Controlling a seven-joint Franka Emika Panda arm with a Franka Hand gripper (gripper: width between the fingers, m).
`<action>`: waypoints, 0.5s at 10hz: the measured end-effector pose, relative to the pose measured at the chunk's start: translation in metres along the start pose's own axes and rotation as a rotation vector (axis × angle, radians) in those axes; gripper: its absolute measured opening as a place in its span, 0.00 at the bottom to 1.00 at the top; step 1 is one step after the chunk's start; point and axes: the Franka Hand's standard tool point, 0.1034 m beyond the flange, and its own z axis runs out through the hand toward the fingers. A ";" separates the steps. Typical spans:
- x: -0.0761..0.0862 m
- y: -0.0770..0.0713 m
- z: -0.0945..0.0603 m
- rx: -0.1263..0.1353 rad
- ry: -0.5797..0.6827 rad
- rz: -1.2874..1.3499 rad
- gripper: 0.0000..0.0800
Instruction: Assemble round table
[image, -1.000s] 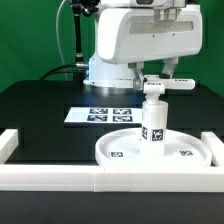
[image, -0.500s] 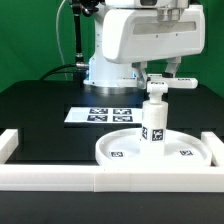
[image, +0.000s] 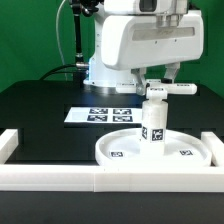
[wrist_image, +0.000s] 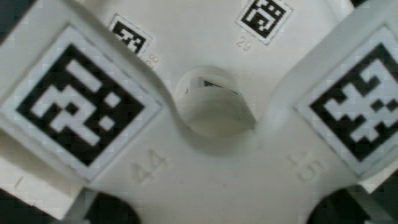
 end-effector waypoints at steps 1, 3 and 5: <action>0.000 0.000 0.003 -0.001 0.002 0.000 0.56; 0.002 0.001 0.004 -0.006 0.010 -0.004 0.56; 0.003 0.002 0.004 -0.016 0.026 -0.025 0.56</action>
Offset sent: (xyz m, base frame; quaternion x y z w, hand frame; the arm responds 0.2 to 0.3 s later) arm -0.0042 0.0018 -0.0210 0.0077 0.0022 -0.0284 0.9996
